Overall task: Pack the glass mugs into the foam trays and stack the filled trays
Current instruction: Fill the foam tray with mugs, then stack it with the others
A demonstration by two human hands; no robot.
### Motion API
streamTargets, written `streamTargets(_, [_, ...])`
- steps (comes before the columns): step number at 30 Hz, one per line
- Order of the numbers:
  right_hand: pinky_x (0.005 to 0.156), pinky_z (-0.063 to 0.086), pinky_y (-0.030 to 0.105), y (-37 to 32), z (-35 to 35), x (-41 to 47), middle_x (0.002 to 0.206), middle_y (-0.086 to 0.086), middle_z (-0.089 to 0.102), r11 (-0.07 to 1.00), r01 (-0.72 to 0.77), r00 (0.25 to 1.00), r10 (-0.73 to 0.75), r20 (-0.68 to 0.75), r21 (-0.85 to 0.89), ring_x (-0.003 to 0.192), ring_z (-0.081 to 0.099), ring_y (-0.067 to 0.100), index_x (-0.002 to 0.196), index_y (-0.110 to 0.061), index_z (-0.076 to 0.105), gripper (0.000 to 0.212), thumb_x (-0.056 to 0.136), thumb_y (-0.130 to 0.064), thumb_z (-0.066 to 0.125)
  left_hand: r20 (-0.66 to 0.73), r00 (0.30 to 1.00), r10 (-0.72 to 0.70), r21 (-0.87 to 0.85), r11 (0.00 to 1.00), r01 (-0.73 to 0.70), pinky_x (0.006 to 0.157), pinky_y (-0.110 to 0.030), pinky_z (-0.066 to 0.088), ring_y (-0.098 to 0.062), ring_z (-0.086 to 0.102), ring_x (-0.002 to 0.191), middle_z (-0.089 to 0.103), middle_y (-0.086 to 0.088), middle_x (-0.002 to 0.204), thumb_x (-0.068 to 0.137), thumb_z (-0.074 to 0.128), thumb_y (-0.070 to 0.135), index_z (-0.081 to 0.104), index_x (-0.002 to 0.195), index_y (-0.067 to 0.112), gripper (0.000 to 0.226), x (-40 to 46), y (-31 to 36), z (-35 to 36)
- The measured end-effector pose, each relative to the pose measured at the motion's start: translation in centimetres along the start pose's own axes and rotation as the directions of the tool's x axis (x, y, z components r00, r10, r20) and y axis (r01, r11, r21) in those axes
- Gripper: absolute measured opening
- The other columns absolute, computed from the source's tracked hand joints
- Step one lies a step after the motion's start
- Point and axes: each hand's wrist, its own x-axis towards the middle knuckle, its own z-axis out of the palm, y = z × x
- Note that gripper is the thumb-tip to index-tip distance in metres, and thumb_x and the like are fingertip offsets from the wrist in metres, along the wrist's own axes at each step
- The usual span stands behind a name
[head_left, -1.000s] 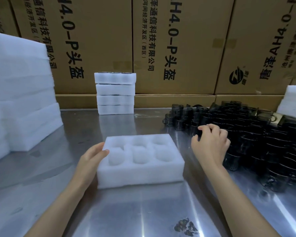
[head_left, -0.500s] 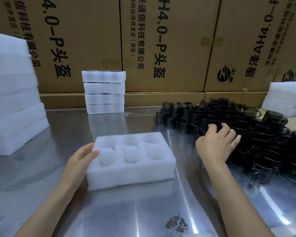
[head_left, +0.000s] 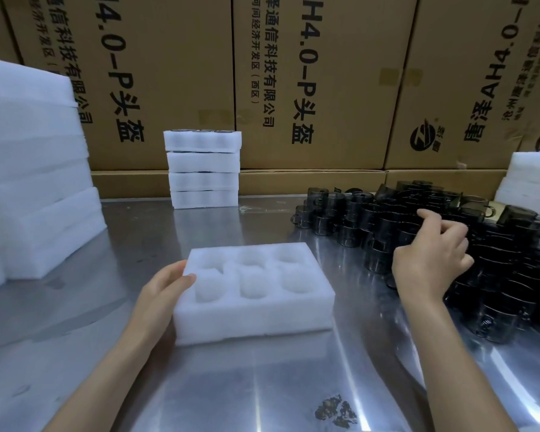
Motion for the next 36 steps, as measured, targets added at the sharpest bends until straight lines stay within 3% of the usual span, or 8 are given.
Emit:
streamTargets(5, [0.088,0.032,0.03,-3.4,-0.9,-1.9,0.109,0.017,0.049,0.902,0.315,0.941,-0.257,-0.219,0.294,0.103,0.047,0.027,0.122,-0.009,0.058,0.045,0.083,0.012,0.053,-0.013,1.0,0.021,0.006,1.0,-0.021,0.074,-0.02,0.044,-0.013,0.061,0.096,0.067,-0.001,0.109,0.09,0.057,0.006,0.063,0.114,0.012,0.025,0.1,-0.1,0.2])
streamTargets(9, [0.084,0.043,0.029,-6.7,-0.6,-5.5,0.105,0.015,0.054,0.73,0.466,0.867,-0.488,-0.095,0.5,0.096,0.053,0.026,0.12,-0.004,0.061,0.043,0.081,0.014,0.057,-0.001,0.996,0.089,0.063,0.994,-0.089,0.069,-0.006,0.043,0.009,0.058,0.089,0.063,0.005,0.112,0.089,0.058,0.005,0.06,0.108,0.021,0.025,-0.1,0.1,0.5])
streamTargets(12, [0.078,0.046,0.028,-8.1,-0.4,-7.9,0.099,0.005,0.057,0.628,0.478,0.786,-0.617,0.02,0.614,0.09,0.057,0.022,0.117,-0.009,0.062,0.042,0.08,0.011,0.061,0.016,0.979,0.204,0.216,0.955,-0.203,0.09,-0.017,0.043,-0.003,0.055,0.106,0.054,0.001,0.123,0.087,0.064,0.008,0.054,0.118,0.022,0.035,-0.2,0.2,0.7])
streamTargets(19, [0.068,0.049,0.029,-9.4,0.1,-11.5,0.086,-0.005,0.06,0.457,0.518,0.638,-0.77,0.029,0.723,0.079,0.057,0.013,0.107,-0.016,0.066,0.027,0.082,-0.008,0.068,0.288,0.702,0.651,0.404,0.582,-0.705,0.1,-0.018,0.036,-0.002,0.049,0.117,0.054,0.013,0.124,0.077,0.065,0.038,0.053,0.125,0.019,0.053,-2.1,2.4,2.2])
streamTargets(25, [0.072,0.041,0.01,-10.0,0.1,-13.0,0.09,-0.014,0.06,0.379,0.479,0.632,-0.775,-0.011,0.792,0.083,0.052,0.003,0.109,-0.026,0.06,0.025,0.085,-0.032,0.061,0.233,0.804,0.547,0.209,0.779,-0.59,0.085,-0.019,0.047,-0.005,0.058,0.103,0.059,0.019,0.11,0.065,0.067,0.035,0.053,0.114,0.03,0.051,-2.7,2.9,3.8])
streamTargets(28, [0.08,0.04,0.014,-10.0,0.0,-12.1,0.093,-0.017,0.06,0.425,0.377,0.681,-0.73,0.065,0.823,0.092,0.052,0.003,0.107,-0.027,0.06,0.021,0.089,-0.037,0.055,0.303,0.833,0.462,0.126,0.847,-0.516,0.085,-0.023,0.049,-0.01,0.061,0.098,0.063,0.015,0.104,0.066,0.076,0.03,0.053,0.11,0.033,0.05,-2.2,2.6,3.3])
streamTargets(31, [0.09,0.037,0.022,-9.0,0.3,-9.8,0.099,-0.016,0.062,0.686,0.267,0.749,-0.589,0.303,0.677,0.103,0.049,0.008,0.105,-0.027,0.061,0.024,0.093,-0.042,0.046,0.28,0.875,0.396,0.044,0.905,-0.424,0.088,-0.021,0.049,-0.007,0.061,0.105,0.065,0.013,0.111,0.065,0.081,0.021,0.05,0.113,0.026,0.058,-1.8,2.1,2.7])
streamTargets(36, [0.084,0.039,0.029,-7.2,1.0,-9.1,0.126,-0.012,0.049,0.864,0.425,0.552,-0.484,0.679,0.27,0.104,0.055,0.013,0.12,-0.027,0.055,0.036,0.097,-0.049,0.036,0.174,0.932,0.318,-0.094,0.948,-0.305,0.074,-0.011,0.049,-0.001,0.063,0.098,0.07,0.008,0.109,0.064,0.076,0.024,0.063,0.104,0.02,0.042,-1.2,2.4,1.7])
